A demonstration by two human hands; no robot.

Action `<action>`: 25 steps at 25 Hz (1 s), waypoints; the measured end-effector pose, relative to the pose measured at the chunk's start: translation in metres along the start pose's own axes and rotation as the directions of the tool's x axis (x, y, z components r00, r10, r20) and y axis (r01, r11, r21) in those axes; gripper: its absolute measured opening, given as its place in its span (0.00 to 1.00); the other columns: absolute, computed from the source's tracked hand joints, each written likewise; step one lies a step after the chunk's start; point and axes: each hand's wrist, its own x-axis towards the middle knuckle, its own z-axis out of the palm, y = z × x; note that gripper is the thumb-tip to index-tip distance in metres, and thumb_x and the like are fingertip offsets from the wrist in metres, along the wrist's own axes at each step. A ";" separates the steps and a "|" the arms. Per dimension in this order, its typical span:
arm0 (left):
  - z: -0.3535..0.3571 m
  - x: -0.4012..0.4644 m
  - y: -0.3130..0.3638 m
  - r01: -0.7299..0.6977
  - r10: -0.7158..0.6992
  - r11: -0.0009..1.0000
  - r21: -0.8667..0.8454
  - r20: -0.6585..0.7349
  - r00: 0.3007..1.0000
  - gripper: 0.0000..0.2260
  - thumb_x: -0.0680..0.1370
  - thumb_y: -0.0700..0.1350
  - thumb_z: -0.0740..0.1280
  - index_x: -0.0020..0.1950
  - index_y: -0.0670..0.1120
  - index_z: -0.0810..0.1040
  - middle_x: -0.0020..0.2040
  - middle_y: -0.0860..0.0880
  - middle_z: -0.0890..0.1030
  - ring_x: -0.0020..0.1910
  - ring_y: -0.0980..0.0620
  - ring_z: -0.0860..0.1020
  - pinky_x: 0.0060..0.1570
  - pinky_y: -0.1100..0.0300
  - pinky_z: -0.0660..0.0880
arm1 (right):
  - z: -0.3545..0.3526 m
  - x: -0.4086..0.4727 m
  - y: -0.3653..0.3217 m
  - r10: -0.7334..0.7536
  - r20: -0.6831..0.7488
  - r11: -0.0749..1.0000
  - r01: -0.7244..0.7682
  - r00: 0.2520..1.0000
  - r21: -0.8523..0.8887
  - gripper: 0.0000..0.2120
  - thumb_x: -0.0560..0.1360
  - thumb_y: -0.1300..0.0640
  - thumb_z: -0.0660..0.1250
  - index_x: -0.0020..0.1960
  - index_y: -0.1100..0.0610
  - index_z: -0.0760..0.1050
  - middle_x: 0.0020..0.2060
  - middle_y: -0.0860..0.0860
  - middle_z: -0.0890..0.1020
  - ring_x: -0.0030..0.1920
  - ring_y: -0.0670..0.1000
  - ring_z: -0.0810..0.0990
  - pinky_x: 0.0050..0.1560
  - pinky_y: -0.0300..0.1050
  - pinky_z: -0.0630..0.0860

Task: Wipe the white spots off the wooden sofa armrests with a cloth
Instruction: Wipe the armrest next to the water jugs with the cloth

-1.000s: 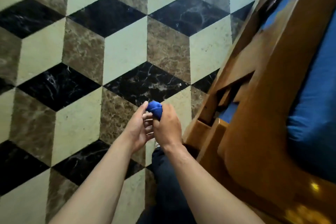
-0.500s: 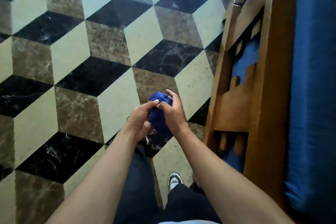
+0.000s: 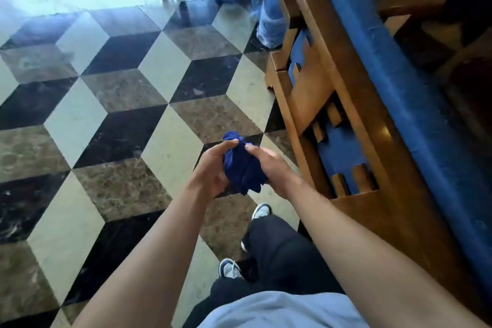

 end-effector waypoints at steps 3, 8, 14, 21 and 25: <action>0.022 0.072 0.079 0.024 -0.027 0.998 0.051 0.064 0.998 0.16 0.81 0.46 0.64 0.64 0.37 0.77 0.55 0.40 0.84 0.49 0.45 0.86 0.49 0.53 0.84 | -0.003 0.081 -0.054 0.000 -0.099 0.993 0.012 0.995 0.113 0.19 0.80 0.51 0.70 0.62 0.65 0.77 0.58 0.61 0.84 0.58 0.59 0.84 0.64 0.57 0.78; 0.052 0.189 0.202 0.063 -0.068 0.982 0.178 0.021 0.997 0.11 0.79 0.40 0.62 0.54 0.39 0.83 0.49 0.41 0.87 0.45 0.46 0.87 0.40 0.57 0.83 | -0.007 0.232 -0.151 -0.044 -0.157 0.982 0.071 0.987 0.174 0.04 0.80 0.59 0.70 0.49 0.59 0.77 0.47 0.57 0.84 0.46 0.52 0.82 0.45 0.41 0.80; 0.079 0.310 0.326 0.051 0.012 0.925 0.377 -0.162 0.987 0.08 0.75 0.32 0.68 0.48 0.42 0.84 0.50 0.38 0.87 0.47 0.41 0.86 0.44 0.46 0.84 | -0.021 0.360 -0.266 -0.051 -0.251 0.987 0.087 0.967 0.134 0.08 0.79 0.58 0.72 0.55 0.60 0.77 0.57 0.61 0.84 0.58 0.61 0.83 0.63 0.60 0.79; 0.127 0.498 0.429 0.099 -0.047 0.833 0.545 -0.110 0.993 0.09 0.73 0.29 0.72 0.49 0.39 0.80 0.46 0.38 0.86 0.41 0.42 0.87 0.34 0.49 0.83 | -0.053 0.504 -0.350 0.007 -0.523 0.979 0.100 0.852 0.177 0.17 0.78 0.60 0.73 0.64 0.61 0.74 0.58 0.56 0.81 0.57 0.55 0.80 0.53 0.46 0.75; 0.172 0.585 0.478 0.097 -0.106 0.666 0.740 -0.035 0.994 0.13 0.72 0.30 0.72 0.55 0.38 0.80 0.46 0.41 0.85 0.40 0.45 0.86 0.30 0.57 0.79 | -0.065 0.565 -0.392 -0.043 -0.747 0.985 0.154 0.664 0.081 0.15 0.77 0.65 0.69 0.59 0.51 0.73 0.60 0.50 0.77 0.59 0.51 0.75 0.59 0.45 0.71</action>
